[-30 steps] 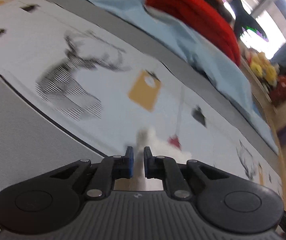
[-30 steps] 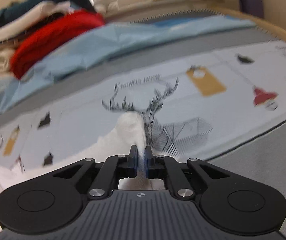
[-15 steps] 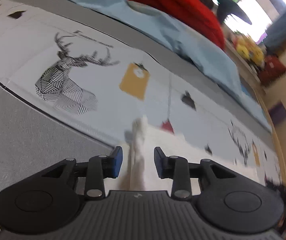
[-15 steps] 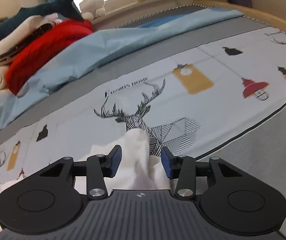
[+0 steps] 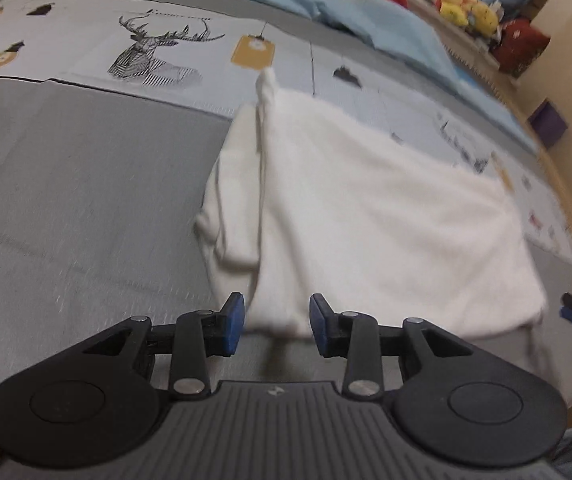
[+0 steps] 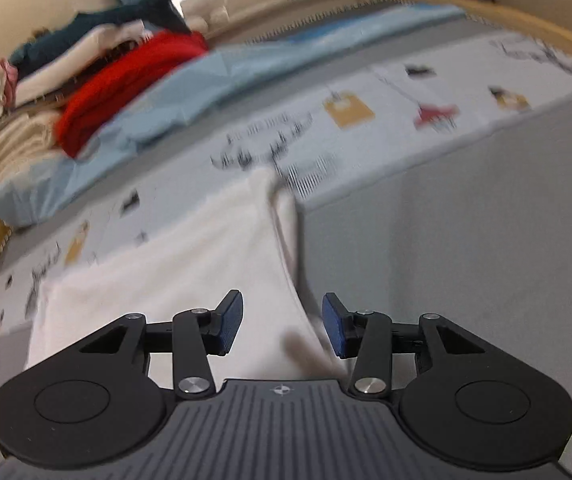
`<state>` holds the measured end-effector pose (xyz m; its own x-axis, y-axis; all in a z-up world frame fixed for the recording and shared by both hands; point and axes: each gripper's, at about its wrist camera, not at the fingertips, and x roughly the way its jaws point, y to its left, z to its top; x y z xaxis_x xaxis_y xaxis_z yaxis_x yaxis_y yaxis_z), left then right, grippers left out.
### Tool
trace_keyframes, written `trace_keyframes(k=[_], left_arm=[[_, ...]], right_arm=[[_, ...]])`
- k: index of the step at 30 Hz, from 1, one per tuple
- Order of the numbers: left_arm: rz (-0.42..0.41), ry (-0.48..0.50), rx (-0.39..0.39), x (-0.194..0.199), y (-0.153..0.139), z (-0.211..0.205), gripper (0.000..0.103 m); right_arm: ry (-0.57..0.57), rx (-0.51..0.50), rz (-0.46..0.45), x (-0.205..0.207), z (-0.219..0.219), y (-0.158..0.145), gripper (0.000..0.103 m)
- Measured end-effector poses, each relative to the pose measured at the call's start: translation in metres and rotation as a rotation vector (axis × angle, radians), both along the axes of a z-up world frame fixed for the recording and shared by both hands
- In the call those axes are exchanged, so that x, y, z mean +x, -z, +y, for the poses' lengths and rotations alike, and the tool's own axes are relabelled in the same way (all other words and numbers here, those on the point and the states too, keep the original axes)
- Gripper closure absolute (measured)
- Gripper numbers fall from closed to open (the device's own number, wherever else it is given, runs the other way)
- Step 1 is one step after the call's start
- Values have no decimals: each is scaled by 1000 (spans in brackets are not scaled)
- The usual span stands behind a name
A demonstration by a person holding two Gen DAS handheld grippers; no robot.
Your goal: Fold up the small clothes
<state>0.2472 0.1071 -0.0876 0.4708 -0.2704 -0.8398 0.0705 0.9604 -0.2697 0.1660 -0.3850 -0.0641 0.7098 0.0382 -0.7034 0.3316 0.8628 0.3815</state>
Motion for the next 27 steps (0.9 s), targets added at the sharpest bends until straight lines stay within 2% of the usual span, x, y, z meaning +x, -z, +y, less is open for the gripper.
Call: trace_keyframes(k=[2, 4, 5, 8, 10, 13, 15, 17, 23, 25, 26, 27], left_arm=[[2, 21, 28, -6, 5, -5, 60], [2, 39, 18, -6, 8, -6, 59], [2, 41, 4, -5, 10, -6, 57], [20, 17, -85, -1, 15, 1, 42], [14, 3, -123, 0, 16, 4, 42], [-11, -22, -120, 4, 16, 6, 43], [3, -37, -118, 8, 20, 7, 45], [19, -33, -108, 10, 22, 6, 51], [-2, 18, -69, 13, 27, 7, 51], [36, 4, -58, 16, 34, 9, 67], [40, 1, -55, 16, 34, 10, 88], [38, -1, -64, 15, 33, 13, 91]], right_arm=[[3, -9, 27, -6, 1, 7, 57], [-24, -15, 30, -5, 2, 11, 57], [-23, -19, 25, -4, 3, 13, 57], [-32, 0, 35, 2, 1, 19, 57], [-31, 19, 40, 6, 2, 23, 57], [-48, 14, 41, 11, 9, 25, 54], [-62, -11, 47, 14, 14, 25, 53], [-69, -23, 55, 17, 15, 26, 53], [-93, -39, 103, 21, 14, 32, 54], [-102, -47, 132, 23, 14, 36, 54], [-105, -43, 152, 24, 13, 39, 62], [-106, -43, 166, 24, 13, 41, 70]])
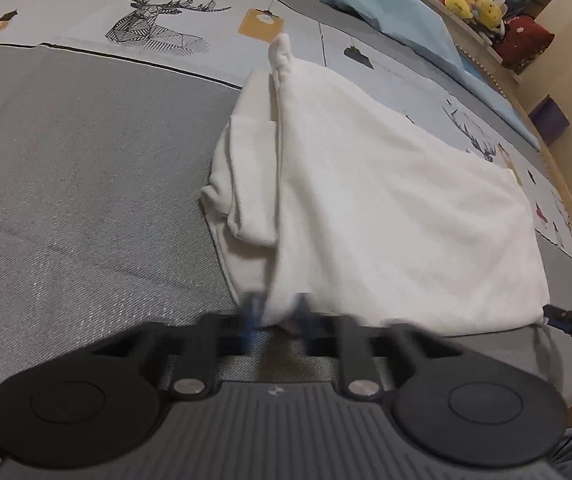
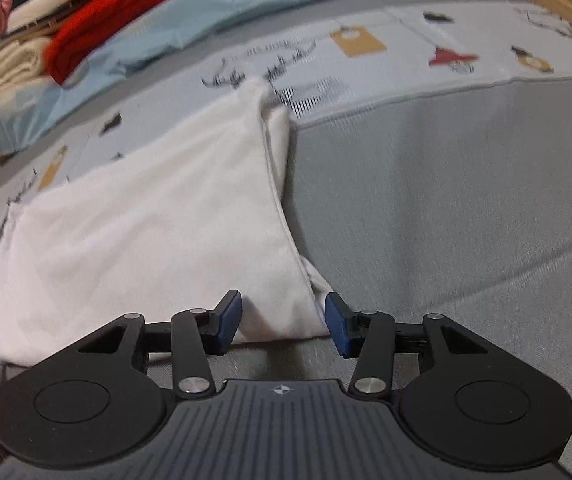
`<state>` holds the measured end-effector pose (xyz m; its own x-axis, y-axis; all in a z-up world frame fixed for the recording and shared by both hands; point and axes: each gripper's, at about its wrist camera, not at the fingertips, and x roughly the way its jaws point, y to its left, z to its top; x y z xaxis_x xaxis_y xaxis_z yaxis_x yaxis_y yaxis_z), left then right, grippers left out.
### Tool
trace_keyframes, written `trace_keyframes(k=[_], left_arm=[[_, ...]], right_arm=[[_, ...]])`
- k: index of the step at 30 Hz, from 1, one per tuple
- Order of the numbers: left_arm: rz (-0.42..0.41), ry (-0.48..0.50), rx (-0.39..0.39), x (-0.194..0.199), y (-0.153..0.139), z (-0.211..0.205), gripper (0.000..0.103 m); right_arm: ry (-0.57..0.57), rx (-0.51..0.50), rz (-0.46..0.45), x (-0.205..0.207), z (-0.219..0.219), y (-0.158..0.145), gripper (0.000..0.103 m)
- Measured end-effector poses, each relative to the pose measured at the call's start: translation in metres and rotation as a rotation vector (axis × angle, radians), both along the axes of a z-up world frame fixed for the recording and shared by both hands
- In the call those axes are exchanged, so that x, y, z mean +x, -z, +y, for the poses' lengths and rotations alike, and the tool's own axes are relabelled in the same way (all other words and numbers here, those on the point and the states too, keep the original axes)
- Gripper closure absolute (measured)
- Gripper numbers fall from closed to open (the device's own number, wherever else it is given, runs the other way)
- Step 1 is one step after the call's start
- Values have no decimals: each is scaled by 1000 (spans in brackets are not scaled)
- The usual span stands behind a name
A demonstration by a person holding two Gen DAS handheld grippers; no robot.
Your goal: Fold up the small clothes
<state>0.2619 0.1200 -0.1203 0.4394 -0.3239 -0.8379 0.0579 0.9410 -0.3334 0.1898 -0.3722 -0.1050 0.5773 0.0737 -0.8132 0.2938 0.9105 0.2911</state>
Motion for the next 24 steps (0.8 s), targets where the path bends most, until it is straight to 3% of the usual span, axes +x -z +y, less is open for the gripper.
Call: trace_keyframes(k=[1, 3, 6, 10, 11, 13, 16, 17, 18, 19, 20, 21, 24], left_arm=[[-12, -18, -7, -3, -4, 3, 91], [-42, -39, -26, -9, -11, 8, 91], [-21, -57, -11, -12, -11, 13, 93], [36, -46, 67, -15, 0, 11, 95], [40, -56, 99, -15, 1, 11, 103], [22, -96, 186, -15, 2, 16, 103], [4, -129, 130, -16, -6, 27, 98], [-10, -140, 135, -19, -10, 28, 87], [-17, -148, 142, -20, -13, 29, 66], [-33, -157, 150, -23, -18, 28, 55], [-49, -167, 163, -25, -23, 26, 36], [-68, -180, 181, -28, -29, 22, 23], [-138, -207, 223, -42, -46, 6, 18]], right_arm=[[3, -11, 12, 0, -1, 1, 93], [11, -32, 26, -1, -5, 2, 100], [33, -22, 22, -6, -14, 2, 101], [27, -33, 15, -10, -14, 2, 101], [22, -46, 20, -10, -13, 2, 101], [26, -48, 28, -8, -13, 5, 101], [42, -32, 24, -6, -16, 4, 97], [58, -30, 11, -8, -17, 2, 89], [80, -32, -3, -10, -19, -2, 83], [109, -34, -27, -14, -21, -7, 68], [141, -23, -66, -21, -25, -13, 56], [164, -6, -95, -26, -27, -18, 54], [196, 68, -179, -44, -31, -32, 53]])
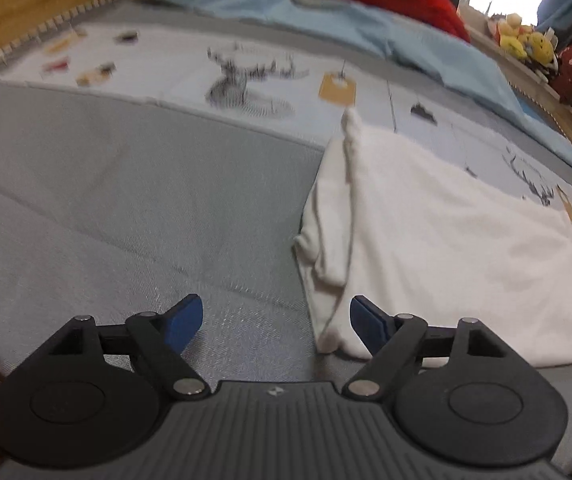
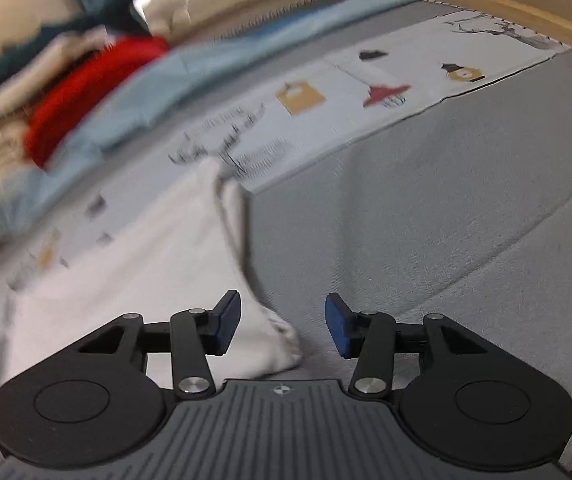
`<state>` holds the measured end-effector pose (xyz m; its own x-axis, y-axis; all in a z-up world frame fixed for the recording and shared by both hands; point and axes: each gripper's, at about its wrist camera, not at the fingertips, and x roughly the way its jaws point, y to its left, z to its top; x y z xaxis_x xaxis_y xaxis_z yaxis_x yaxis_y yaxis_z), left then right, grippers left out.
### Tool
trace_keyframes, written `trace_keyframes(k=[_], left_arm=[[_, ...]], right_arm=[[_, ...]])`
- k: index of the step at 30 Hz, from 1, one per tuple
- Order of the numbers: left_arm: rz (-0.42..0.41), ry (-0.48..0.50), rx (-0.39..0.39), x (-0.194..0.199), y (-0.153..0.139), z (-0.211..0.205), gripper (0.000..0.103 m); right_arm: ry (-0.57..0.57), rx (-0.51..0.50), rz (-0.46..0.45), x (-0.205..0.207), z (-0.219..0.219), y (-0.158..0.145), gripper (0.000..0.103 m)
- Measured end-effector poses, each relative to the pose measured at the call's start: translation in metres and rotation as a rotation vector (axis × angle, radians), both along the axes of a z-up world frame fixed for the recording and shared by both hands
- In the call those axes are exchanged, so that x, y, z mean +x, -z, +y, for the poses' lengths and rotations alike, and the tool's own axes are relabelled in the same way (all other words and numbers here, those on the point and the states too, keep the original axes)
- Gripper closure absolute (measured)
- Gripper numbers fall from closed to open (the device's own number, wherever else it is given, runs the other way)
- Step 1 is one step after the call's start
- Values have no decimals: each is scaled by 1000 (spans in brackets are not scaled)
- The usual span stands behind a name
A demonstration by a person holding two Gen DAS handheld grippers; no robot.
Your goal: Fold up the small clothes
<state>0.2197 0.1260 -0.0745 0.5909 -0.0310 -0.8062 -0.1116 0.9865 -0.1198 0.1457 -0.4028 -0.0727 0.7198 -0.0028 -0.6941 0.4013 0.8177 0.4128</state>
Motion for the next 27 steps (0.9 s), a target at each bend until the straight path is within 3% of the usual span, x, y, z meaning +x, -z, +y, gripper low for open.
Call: trace_keyframes(k=[5, 11, 19, 27], left_arm=[[-37, 26, -1, -34, -7, -43, 18], [-24, 55, 21, -63, 5, -81, 18], [-17, 90, 56, -57, 16, -99, 18], [9, 104, 60, -43, 23, -101, 18]], right_arm=[[-68, -16, -79, -21, 25, -11, 49], [-184, -67, -58, -42, 72, -3, 46], [-265, -90, -18, -46, 96, 8, 46], [-261, -78, 14, -38, 94, 18, 46]])
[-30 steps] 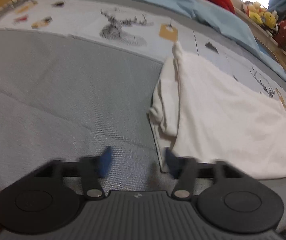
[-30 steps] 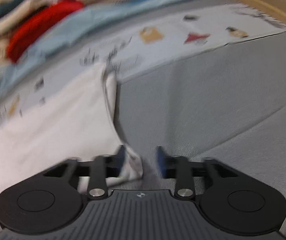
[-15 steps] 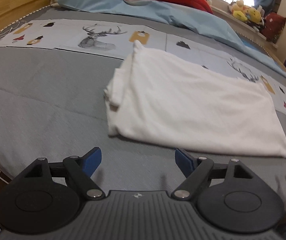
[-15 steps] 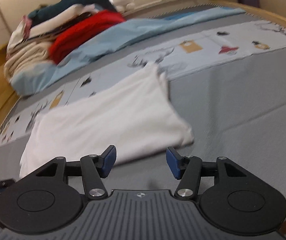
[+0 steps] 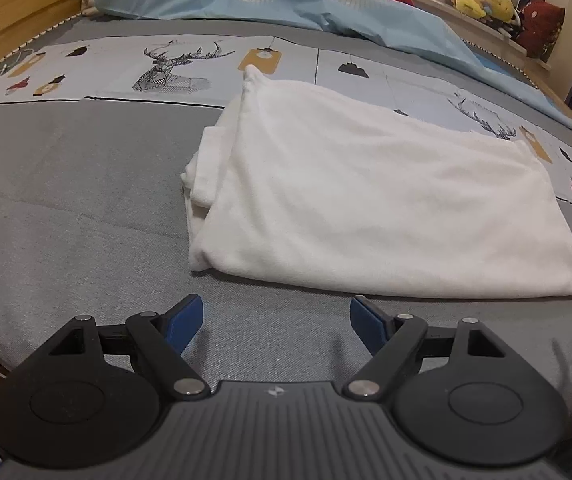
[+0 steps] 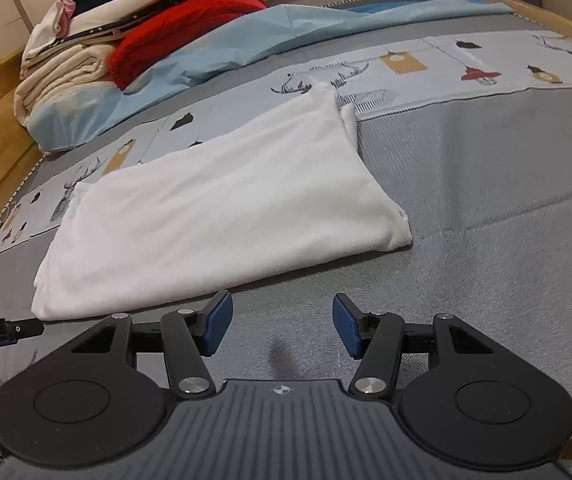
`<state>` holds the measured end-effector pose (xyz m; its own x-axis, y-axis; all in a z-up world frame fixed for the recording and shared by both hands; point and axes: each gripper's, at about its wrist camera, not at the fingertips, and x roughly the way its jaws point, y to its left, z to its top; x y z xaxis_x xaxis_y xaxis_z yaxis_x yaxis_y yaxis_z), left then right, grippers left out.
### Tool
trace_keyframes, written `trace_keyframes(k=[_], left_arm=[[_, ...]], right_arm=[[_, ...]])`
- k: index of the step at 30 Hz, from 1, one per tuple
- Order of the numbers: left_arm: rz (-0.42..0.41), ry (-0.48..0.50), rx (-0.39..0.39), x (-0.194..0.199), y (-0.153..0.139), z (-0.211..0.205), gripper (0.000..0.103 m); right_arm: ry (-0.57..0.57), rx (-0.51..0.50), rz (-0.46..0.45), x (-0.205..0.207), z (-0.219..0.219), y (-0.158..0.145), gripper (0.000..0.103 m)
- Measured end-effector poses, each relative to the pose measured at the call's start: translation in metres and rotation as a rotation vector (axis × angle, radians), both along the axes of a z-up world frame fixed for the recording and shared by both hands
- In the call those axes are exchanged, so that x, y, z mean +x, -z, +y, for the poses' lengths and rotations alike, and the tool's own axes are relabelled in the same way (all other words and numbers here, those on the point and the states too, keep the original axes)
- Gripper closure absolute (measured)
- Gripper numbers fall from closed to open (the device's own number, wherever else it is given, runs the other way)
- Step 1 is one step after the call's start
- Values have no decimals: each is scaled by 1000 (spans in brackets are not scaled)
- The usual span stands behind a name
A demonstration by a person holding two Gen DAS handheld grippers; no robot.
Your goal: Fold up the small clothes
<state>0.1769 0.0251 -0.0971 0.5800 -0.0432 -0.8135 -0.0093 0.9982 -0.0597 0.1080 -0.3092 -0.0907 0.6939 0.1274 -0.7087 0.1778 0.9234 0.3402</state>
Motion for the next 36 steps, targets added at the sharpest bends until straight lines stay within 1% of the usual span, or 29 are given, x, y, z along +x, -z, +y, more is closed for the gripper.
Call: trace_keyframes(k=[4, 6, 9, 10, 11, 13, 15, 20, 23, 27, 31, 34, 36], left_arm=[[5, 8, -6, 0, -4, -5, 18], [-8, 13, -9, -2, -6, -7, 18], [-16, 33, 22, -3, -3, -11, 18], [-6, 23, 34, -2, 0, -9, 18], [6, 12, 28, 0, 2, -6, 18], [27, -14, -12, 5, 5, 2, 18], [34, -48, -29, 9, 6, 10, 18], [26, -115, -61, 16, 1, 26, 18], [27, -128, -84, 15, -1, 31, 18], [19, -141, -75, 12, -3, 35, 18], [21, -171, -85, 11, -4, 43, 18], [31, -192, -102, 11, -3, 51, 18], [37, -208, -109, 11, -3, 57, 18]], right_arm=[[2, 2, 16, 5, 1, 3, 46], [-2, 5, 19, 6, 2, 4, 46], [-18, 8, 24, 8, 4, 5, 46], [-22, 7, 25, 8, 5, 5, 46], [-26, 2, 27, 8, 5, 5, 46], [-13, -13, 38, 9, 4, 6, 46], [25, 0, 55, 10, -2, 9, 46], [186, 119, 73, 10, -29, 17, 46], [261, 200, 73, 10, -41, 22, 46], [342, 295, 61, 15, -52, 28, 46], [411, 320, 77, 25, -55, 34, 46], [454, 347, 58, 35, -56, 37, 45], [471, 379, 51, 43, -57, 41, 42]])
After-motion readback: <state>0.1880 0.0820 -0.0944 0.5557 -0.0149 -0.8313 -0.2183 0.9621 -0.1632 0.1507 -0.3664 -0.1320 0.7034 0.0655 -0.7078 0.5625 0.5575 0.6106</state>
